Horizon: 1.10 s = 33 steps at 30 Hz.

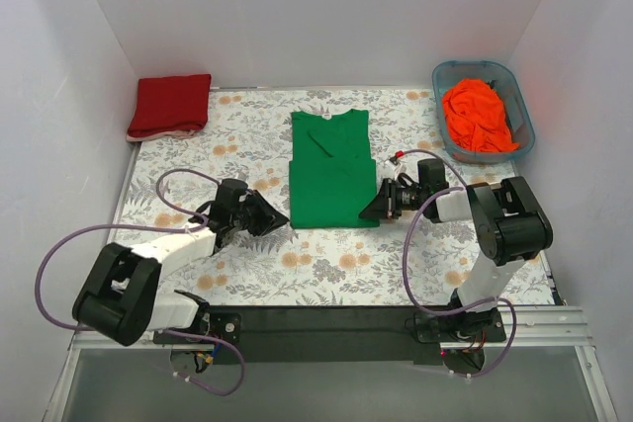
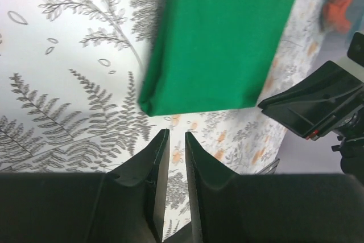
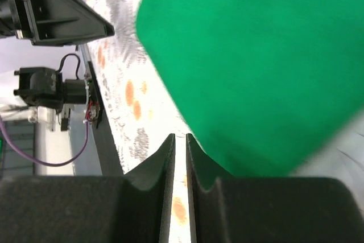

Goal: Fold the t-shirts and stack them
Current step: Fold the tshirt

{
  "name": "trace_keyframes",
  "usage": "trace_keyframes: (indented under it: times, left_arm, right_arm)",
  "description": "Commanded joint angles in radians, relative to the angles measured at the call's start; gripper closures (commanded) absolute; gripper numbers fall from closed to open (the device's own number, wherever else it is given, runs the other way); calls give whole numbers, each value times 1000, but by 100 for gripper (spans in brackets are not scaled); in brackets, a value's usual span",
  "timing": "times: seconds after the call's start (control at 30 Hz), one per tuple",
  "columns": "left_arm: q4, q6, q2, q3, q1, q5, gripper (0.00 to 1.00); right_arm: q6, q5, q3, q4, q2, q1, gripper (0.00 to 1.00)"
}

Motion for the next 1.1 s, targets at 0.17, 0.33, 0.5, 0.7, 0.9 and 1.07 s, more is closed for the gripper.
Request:
trace_keyframes:
  times: [0.17,0.33,0.5,0.7,0.9,1.07]
  left_arm:
    - [-79,4,-143,-5,-1,-41,80]
    - [-109,25,-155,10,-1,-64,74]
    - [-135,47,-163,13,-1,-101,71]
    - [-158,64,-149,41,-19,-127,59]
    - [-190,156,-93,134,-94,-221,30]
    - [-305,225,-5,251,-166,-348,23]
  right_arm:
    - [124,77,126,88,-19,222,81]
    - [239,58,115,328,169,246,82]
    - [253,71,102,353,274,254,82]
    - [250,112,60,317,156,240,83]
    - [81,242,102,13,-94,223,77]
    - [-121,550,192,-496,-260,219,61]
